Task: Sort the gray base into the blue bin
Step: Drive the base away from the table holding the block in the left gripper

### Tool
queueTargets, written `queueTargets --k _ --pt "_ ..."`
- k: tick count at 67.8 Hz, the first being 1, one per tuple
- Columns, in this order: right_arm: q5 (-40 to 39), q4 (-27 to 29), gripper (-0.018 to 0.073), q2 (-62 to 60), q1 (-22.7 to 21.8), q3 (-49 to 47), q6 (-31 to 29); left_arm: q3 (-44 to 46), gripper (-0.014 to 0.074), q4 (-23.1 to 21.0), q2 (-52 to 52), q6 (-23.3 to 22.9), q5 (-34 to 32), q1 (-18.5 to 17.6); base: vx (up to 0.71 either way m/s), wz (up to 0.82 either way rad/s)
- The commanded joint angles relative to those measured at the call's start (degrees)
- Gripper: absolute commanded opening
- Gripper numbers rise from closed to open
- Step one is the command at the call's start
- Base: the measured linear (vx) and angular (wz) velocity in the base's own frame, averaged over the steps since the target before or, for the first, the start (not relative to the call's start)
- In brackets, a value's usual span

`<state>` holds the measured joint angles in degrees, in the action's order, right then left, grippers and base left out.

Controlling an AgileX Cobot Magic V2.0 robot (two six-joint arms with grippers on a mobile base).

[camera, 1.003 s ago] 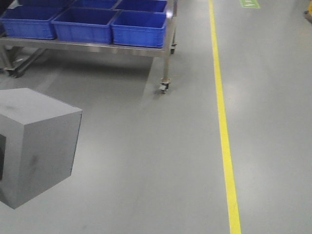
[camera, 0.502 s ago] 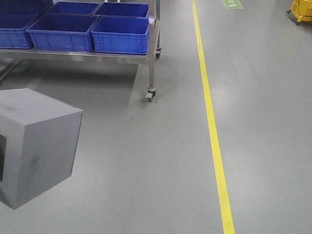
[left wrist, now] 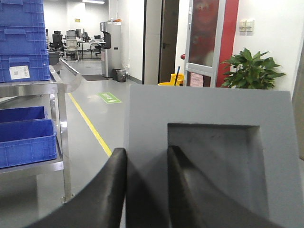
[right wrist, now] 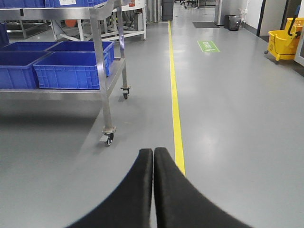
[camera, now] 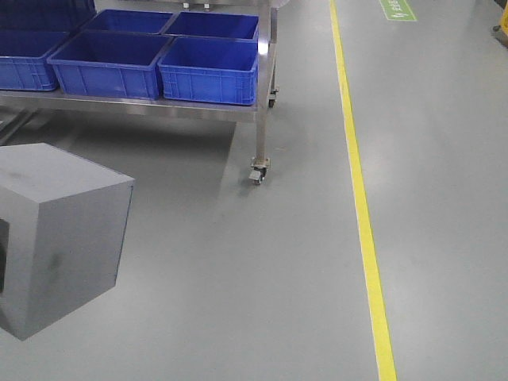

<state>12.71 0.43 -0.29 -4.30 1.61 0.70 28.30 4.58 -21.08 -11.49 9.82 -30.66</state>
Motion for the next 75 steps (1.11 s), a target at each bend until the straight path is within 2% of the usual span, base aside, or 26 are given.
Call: queueTargets --k 1,47,75 --pt "-4.26 -0.43 -0.0005 1.04 -0.27 0.10 -0.70 1.78 0.0006 -0.20 -0.52 -0.35 -6.26 -0.31 0.36 0.03" --pt "-4.26 -0.43 -0.0005 1.04 -0.27 0.10 -0.70 1.78 0.0006 -0.20 -0.52 -0.35 -6.26 -0.31 0.37 0.02" --pt "-4.26 -0.43 -0.0005 1.04 -0.27 0.10 -0.70 1.78 0.0006 -0.20 -0.52 -0.35 -6.26 -0.31 0.29 0.58"
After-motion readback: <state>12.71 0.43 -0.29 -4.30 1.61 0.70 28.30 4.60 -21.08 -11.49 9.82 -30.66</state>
